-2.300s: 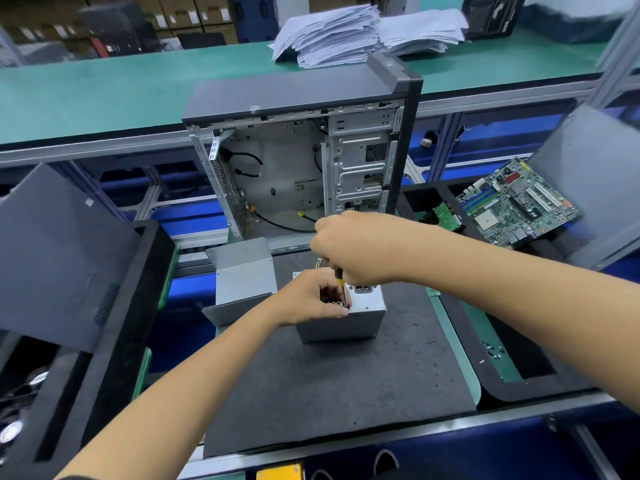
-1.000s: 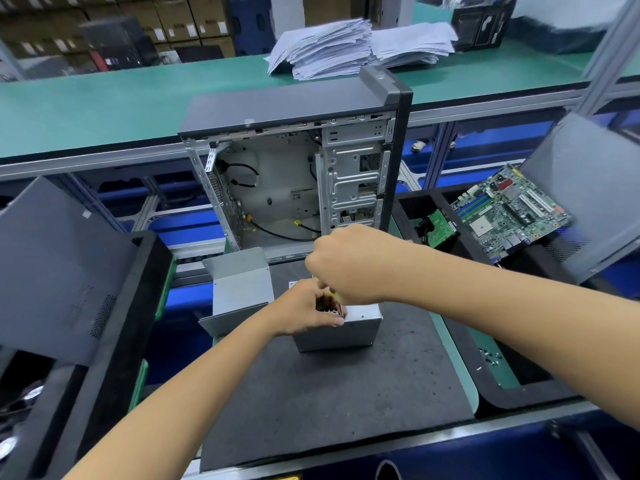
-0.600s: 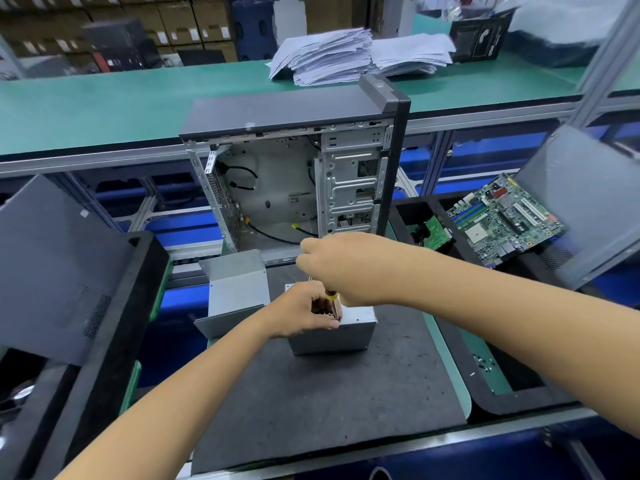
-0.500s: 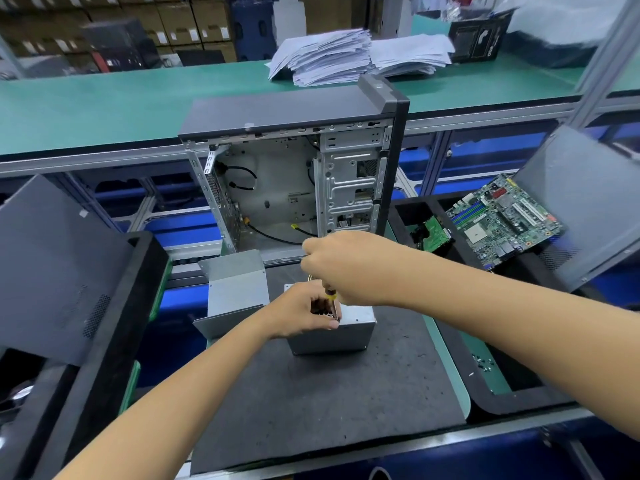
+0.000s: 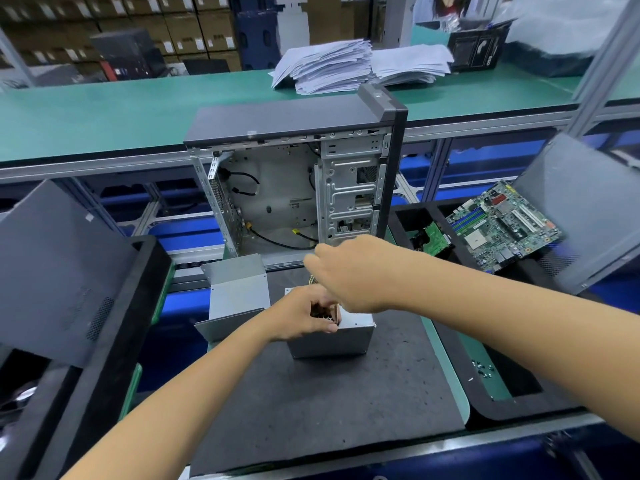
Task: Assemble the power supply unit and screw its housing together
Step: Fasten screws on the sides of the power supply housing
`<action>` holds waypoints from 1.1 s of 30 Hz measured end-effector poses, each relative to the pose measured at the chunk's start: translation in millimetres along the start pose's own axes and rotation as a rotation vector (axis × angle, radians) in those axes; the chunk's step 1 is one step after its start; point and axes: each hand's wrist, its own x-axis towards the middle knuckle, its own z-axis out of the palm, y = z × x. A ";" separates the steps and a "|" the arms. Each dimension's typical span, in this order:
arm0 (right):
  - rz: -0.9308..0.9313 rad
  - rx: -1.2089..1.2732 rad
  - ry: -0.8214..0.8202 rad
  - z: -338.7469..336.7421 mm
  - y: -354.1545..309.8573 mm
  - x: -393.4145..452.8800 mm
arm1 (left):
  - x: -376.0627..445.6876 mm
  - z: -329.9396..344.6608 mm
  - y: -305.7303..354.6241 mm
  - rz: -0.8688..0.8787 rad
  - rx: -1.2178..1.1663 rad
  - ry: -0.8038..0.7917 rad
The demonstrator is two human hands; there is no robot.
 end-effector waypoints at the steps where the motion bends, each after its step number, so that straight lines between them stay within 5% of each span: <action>1: -0.020 0.033 -0.037 -1.5 0.8 -1.4 | -0.2 0.2 0.4 -0.007 -0.010 -0.004; 7: -0.089 0.012 0.045 -1.4 0.6 2.2 | 1.1 2.8 -1.4 -0.022 0.019 0.004; 15: 0.039 0.010 0.164 10.2 -2.9 6.0 | 1.9 4.7 -4.8 -0.048 0.067 0.018; 21: -0.062 0.101 -0.009 4.1 7.9 -1.4 | -0.4 2.3 3.5 -0.035 0.011 -0.016; 33: -0.023 -0.060 0.125 11.5 -2.3 0.1 | 1.8 2.5 0.0 -0.051 0.049 -0.008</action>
